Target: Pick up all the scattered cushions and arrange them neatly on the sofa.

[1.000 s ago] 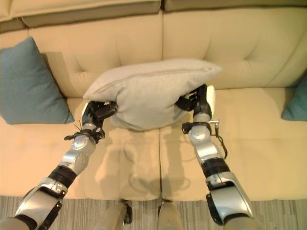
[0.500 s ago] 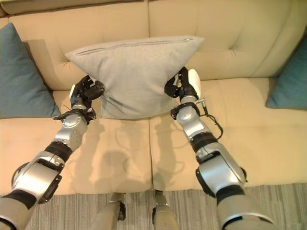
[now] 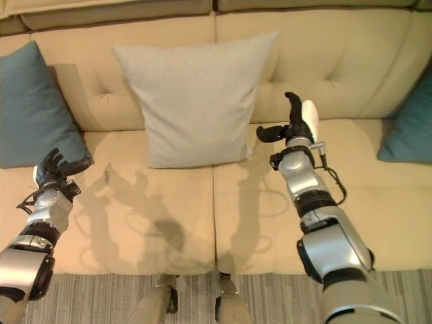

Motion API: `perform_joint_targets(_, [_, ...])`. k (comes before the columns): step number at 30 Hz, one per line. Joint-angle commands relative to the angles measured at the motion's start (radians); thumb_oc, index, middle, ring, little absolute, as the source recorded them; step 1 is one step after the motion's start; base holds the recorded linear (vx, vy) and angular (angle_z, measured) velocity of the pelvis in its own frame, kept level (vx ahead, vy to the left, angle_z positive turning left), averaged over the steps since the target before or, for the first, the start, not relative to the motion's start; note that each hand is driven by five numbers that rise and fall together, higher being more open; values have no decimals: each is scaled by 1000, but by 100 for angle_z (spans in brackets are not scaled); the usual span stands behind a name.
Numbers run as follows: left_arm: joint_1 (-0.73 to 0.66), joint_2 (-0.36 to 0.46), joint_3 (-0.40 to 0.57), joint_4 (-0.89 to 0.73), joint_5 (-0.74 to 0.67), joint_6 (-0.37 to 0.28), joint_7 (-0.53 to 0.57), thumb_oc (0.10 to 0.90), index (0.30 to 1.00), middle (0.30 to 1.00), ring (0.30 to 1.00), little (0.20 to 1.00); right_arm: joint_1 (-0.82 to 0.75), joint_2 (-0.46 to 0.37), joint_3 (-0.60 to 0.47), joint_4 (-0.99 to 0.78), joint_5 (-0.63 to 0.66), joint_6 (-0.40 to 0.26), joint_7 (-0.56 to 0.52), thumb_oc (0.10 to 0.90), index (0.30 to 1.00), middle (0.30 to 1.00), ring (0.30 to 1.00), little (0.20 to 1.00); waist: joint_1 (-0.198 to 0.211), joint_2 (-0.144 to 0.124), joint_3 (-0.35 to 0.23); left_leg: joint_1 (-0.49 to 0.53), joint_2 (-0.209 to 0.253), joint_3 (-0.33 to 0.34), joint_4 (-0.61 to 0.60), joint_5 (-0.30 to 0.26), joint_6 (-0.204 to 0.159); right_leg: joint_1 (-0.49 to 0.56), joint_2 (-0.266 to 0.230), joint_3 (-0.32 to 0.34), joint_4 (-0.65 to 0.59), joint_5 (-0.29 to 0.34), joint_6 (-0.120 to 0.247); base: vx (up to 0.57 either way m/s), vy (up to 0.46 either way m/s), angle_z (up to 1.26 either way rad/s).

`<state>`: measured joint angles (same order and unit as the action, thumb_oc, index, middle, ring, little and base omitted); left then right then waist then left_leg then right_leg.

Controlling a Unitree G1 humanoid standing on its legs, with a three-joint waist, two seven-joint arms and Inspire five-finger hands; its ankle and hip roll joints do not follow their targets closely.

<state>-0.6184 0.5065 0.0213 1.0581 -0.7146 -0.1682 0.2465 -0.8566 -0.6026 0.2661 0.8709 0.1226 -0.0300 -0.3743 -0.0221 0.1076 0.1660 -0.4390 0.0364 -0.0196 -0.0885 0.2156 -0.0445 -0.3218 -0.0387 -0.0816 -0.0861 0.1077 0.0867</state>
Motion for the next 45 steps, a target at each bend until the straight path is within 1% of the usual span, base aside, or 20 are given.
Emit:
perform_joint_targets(1, [203,-15,43,78,30,-73,3,800,900,900,900,900,135,-100,-149,-4,16,-102,-133,800,900,900,900,900,12,26,-119,73,3,28,1,-100,-68,-46,2,-10,-1,-20,36,37,9,11])
perform_joint_targets(4, [305,-55,70,84,56,-56,-25,800,900,900,900,900,241,-91,-215,-72,19,-116,-124,800,900,900,900,900,14,22,-129,85,4,29,1,-100,-66,-32,2,-12,-1,-23,36,31,4,8])
perform_joint_targets(6, [407,-99,98,117,122,-33,-59,800,900,900,900,900,424,-86,-314,-163,-1,-125,-95,800,900,900,900,900,4,11,-135,124,7,26,1,-111,-63,12,2,-19,-1,-37,35,64,-26,10])
perform_joint_targets(9, [510,-133,91,122,206,-20,-107,800,900,900,900,900,581,-81,-410,-154,-9,-127,-66,800,900,900,900,900,-6,-3,-132,184,8,21,1,-126,-61,74,-1,-32,-1,-54,35,28,-57,21])
perform_joint_targets(11, [611,-169,83,190,322,14,-144,800,900,900,900,900,717,-50,-467,-43,-11,-104,-27,800,900,900,900,900,-10,-17,-139,275,11,21,1,-146,-55,164,-5,-47,-1,-74,28,-5,-88,33])
perform_joint_targets(16, [688,-200,64,237,391,37,-161,800,900,900,900,900,769,-6,-457,100,42,-91,42,800,900,900,900,900,0,-30,-129,351,21,20,8,-142,-58,252,-6,-62,17,-99,15,-21,-63,-1])
perform_joint_targets(19, [694,-216,49,267,419,49,-154,800,900,900,900,900,776,27,-436,192,78,-87,74,800,900,900,900,900,9,-38,-99,325,37,0,21,-48,-107,276,-7,-87,19,-109,6,-253,-39,9])
perform_joint_targets(21, [690,-225,48,274,410,50,-156,800,900,900,900,900,780,42,-415,201,70,-82,77,800,900,900,900,900,14,-50,-86,306,34,-8,28,-31,-119,265,-12,-96,22,-103,2,-343,-19,7])
perform_joint_targets(22, [687,-243,53,294,412,54,-155,800,900,900,900,900,794,77,-398,207,69,-76,88,800,900,900,900,900,14,-76,-86,307,21,0,56,-76,-94,235,-30,-114,21,-76,7,-393,-46,12])
perform_joint_targets(24, [695,-257,60,304,418,60,-164,800,900,900,900,900,811,100,-385,212,62,-67,109,800,900,900,900,900,-2,-94,-98,343,13,30,150,-177,-59,213,-51,-129,23,-50,16,-406,-19,28])
perform_joint_targets(26, [691,-277,31,296,446,58,-180,800,900,900,900,900,817,117,-369,232,63,-64,141,800,900,900,900,900,-24,-98,-109,439,-14,8,275,-255,-59,181,-60,-136,35,-18,17,-353,120,24])
perform_joint_targets(28, [687,-285,17,290,453,58,-176,800,900,900,900,900,813,127,-356,241,59,-62,155,800,900,900,900,900,-33,-92,-108,487,-23,-27,309,-276,-62,166,-55,-133,47,-5,18,-253,166,24])
perform_joint_targets(29, [677,-288,-8,293,485,56,-163,800,900,900,900,900,809,136,-347,254,60,-57,159,800,900,900,900,900,-45,-81,-108,542,-20,-55,313,-288,-62,140,-46,-132,61,3,21,-467,350,32])
perform_joint_targets(30, [645,-315,-63,275,518,51,-144,800,900,900,900,900,799,161,-331,252,74,-59,160,800,900,900,900,900,-73,-67,-108,588,-12,-73,269,-353,-48,79,-51,-123,83,27,40,-383,280,14])
perform_joint_targets(31, [645,-315,-63,275,518,51,-144,800,900,900,900,900,798,162,-331,252,74,-59,160,800,900,900,900,900,-75,-71,-111,584,-16,-74,268,-349,-47,75,-56,-122,83,28,40,-430,299,9])
perform_joint_targets(33, [619,-321,-104,253,543,53,-135,800,900,900,900,900,787,174,-320,247,80,-58,157,800,900,900,900,900,-82,-77,-103,569,-34,-76,243,-401,-25,36,-78,-110,92,58,51,-436,277,22])
perform_joint_targets(34, [541,-324,-187,209,591,38,-118,800,900,900,900,900,755,235,-289,255,106,-61,145,800,900,900,900,900,-92,-104,-61,548,-87,-62,193,-465,13,-25,-126,-102,62,127,104,-521,333,31])
perform_joint_targets(39, [519,-323,-207,195,628,39,-113,800,900,900,900,900,753,304,-241,254,86,-49,158,800,900,900,900,900,-79,-120,-26,513,-114,-20,190,-437,26,-39,-149,-156,25,138,125,-423,213,-10])
perform_joint_targets(40, [518,-319,-203,201,641,46,-110,800,900,900,900,900,738,323,-189,258,42,-43,169,800,900,900,900,900,-57,-117,-1,475,-106,6,192,-406,30,-23,-162,-203,71,71,111,-479,105,-41])
perform_joint_targets(45, [541,-307,-183,234,681,64,-110,800,900,900,900,900,732,311,-117,271,-98,-27,184,800,900,900,900,900,-4,-104,2,422,-95,33,180,-362,51,63,-215,-192,260,-15,82,-355,51,-42])
